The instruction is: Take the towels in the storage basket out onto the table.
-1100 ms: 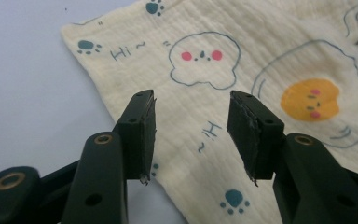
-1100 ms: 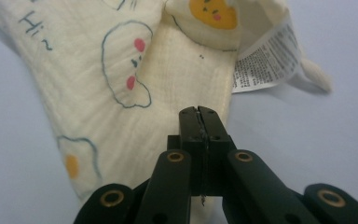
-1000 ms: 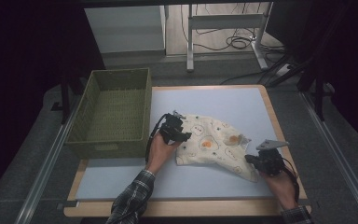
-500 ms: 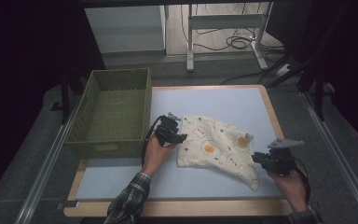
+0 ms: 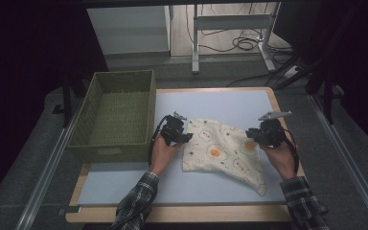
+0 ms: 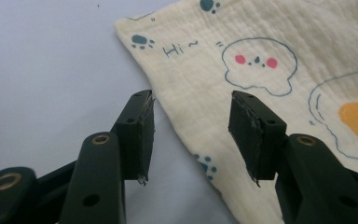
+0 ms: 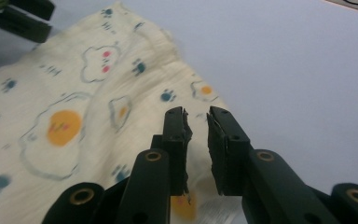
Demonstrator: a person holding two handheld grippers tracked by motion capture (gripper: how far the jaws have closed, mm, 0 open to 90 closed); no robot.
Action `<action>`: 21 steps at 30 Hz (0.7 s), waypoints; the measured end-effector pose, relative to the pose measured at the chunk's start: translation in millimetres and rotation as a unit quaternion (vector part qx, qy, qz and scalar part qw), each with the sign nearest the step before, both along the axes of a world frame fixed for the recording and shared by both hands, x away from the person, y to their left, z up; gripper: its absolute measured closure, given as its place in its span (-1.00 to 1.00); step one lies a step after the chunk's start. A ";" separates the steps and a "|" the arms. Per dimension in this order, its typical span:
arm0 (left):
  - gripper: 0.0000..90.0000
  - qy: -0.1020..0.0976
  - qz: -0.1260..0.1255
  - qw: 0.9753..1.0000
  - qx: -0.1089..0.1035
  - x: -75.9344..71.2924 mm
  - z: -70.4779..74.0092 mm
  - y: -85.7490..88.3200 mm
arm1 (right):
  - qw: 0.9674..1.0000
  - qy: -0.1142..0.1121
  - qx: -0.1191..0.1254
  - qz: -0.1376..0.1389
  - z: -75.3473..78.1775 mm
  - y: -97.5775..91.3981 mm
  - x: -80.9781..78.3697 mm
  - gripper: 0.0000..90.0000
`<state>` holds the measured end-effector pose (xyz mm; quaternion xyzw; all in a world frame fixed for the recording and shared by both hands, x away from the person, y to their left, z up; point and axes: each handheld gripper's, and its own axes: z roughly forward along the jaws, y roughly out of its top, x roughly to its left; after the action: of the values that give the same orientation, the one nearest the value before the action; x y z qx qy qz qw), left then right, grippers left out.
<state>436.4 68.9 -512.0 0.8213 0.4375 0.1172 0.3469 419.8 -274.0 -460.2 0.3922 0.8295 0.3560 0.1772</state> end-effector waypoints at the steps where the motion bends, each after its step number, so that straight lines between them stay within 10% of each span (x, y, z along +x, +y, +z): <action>1: 0.12 -0.001 0.001 1.000 0.001 0.6 -0.3 0.0 | 1.000 0.003 -0.003 -0.003 -1.8 0.8 6.2 0.70; 12: 0.04 -0.001 0.019 1.000 0.007 7.4 -18.5 0.7 | 0.998 0.033 -0.039 -0.027 -53.5 -0.5 33.2 0.31; 15: 0.03 -0.009 0.017 1.000 0.022 6.6 -19.1 -3.6 | 0.999 0.031 -0.024 -0.032 -55.2 -2.4 32.0 0.48; 21: 0.96 0.013 -0.014 1.000 0.000 4.3 -15.8 -8.9 | 0.999 0.043 -0.013 -0.016 -54.5 -0.1 30.9 0.96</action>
<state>440.8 60.1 -527.8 0.8288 0.4307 0.1019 0.3424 450.7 -274.1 -514.8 0.4176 0.8345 0.3256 0.1523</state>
